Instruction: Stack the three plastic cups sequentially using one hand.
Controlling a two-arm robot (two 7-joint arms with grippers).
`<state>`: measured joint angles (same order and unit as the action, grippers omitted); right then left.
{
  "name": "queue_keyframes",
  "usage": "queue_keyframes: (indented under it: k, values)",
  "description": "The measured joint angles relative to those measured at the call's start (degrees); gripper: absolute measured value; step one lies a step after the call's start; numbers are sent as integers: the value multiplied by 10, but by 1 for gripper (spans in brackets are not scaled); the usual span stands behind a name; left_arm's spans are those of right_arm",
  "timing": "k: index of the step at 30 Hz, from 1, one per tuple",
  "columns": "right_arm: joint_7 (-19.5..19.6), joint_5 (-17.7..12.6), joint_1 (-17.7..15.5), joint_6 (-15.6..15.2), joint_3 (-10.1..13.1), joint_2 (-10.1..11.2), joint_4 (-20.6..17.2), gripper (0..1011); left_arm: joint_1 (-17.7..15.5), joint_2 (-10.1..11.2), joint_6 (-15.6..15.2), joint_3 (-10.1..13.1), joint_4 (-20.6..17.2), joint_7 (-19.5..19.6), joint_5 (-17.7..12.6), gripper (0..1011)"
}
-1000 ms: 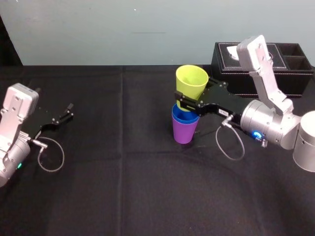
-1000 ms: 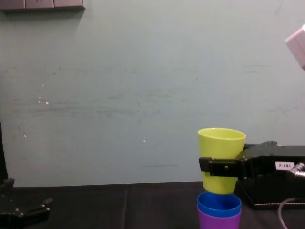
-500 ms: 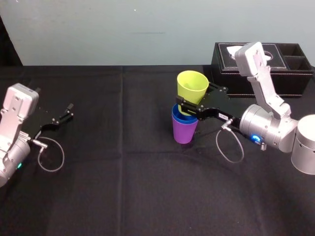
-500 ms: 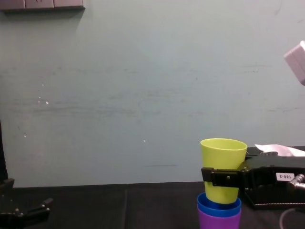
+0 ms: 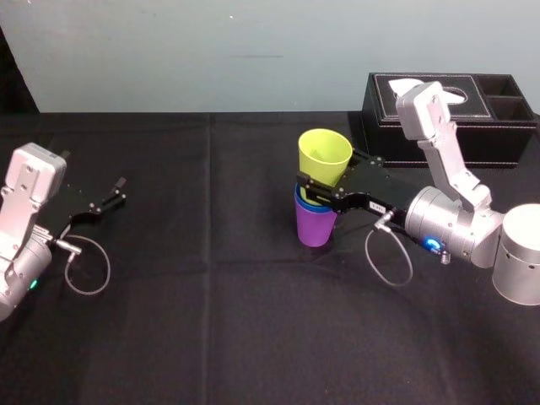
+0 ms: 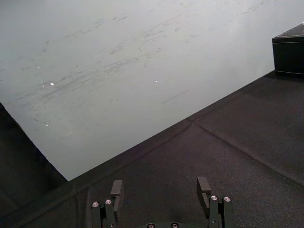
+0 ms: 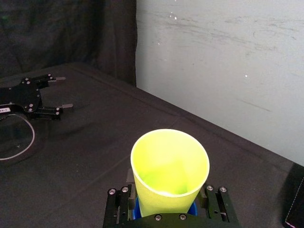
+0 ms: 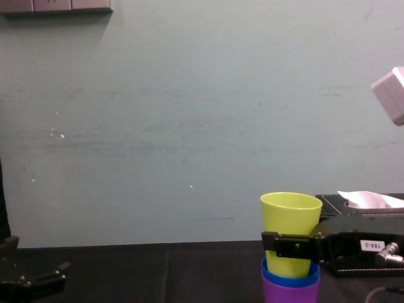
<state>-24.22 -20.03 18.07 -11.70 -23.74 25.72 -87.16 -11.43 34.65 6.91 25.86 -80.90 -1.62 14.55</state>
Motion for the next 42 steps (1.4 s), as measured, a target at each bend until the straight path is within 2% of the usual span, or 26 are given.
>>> queue_keyframes:
  k: [18,24,29,37,42]
  values:
    - [-4,3,2,7,-3,-2,11,729,0,0,0,0,0,0,0,1011]
    - [-4,3,2,6,-3,-2,9,902,0,0,0,0,0,0,0,1011]
    - [-4,3,2,5,-3,-2,9,1003,0,0,0,0,0,0,0,1011]
    - [-3,2,0,5,-1,-1,6,1004,0,0,0,0,0,0,0,1011]
    - [7,-10,-24,13,18,6,-25,1004,0,0,0,0,0,0,0,1011]
